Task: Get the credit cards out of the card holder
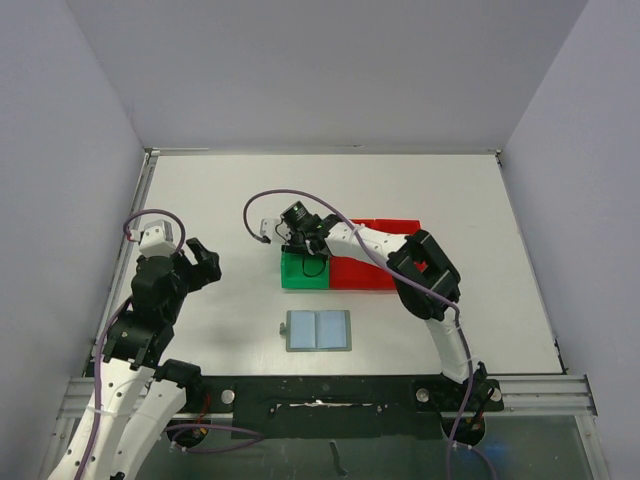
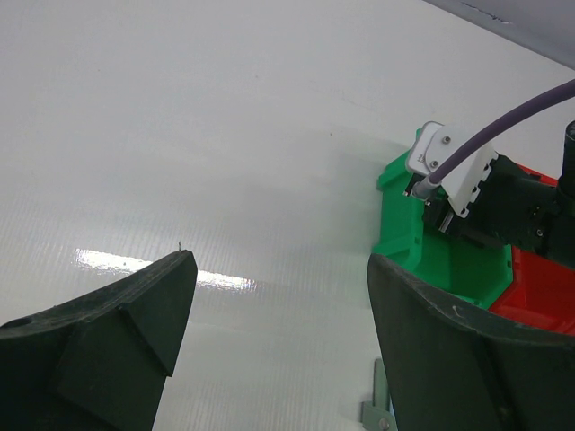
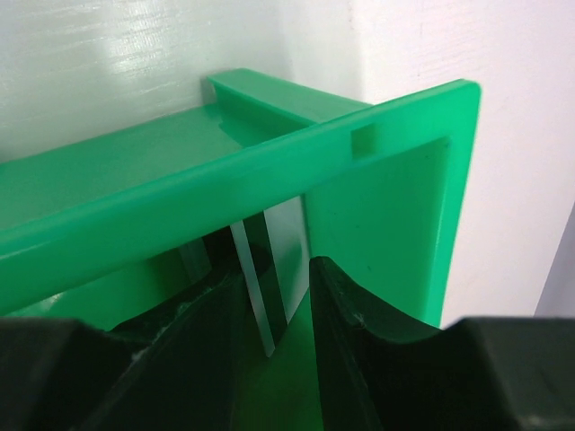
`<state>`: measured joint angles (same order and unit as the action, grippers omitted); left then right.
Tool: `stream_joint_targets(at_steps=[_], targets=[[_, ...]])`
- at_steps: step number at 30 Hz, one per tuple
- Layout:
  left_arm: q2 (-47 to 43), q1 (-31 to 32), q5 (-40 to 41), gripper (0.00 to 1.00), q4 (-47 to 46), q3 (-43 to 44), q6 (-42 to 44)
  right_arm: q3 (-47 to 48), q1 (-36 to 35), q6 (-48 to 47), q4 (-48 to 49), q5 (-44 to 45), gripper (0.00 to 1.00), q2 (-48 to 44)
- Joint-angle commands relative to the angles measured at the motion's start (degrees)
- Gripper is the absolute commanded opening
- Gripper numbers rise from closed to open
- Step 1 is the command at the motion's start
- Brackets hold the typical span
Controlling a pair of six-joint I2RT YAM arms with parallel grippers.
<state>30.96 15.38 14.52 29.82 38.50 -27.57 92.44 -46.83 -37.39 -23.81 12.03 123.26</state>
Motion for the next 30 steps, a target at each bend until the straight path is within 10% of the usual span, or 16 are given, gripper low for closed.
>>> stream_joint_targets(at_steps=[1,30], targets=[[-0.26,-0.28,-0.37,0.76,-2.40,0.36,0.74,2.75,0.51,1.81,-0.56,0.18,0.35,0.49],[0.41,-0.26,-1.96,0.76,-2.88,0.26,1.20,6.52,2.40,7.76,-4.65,-5.83,0.57,-0.70]])
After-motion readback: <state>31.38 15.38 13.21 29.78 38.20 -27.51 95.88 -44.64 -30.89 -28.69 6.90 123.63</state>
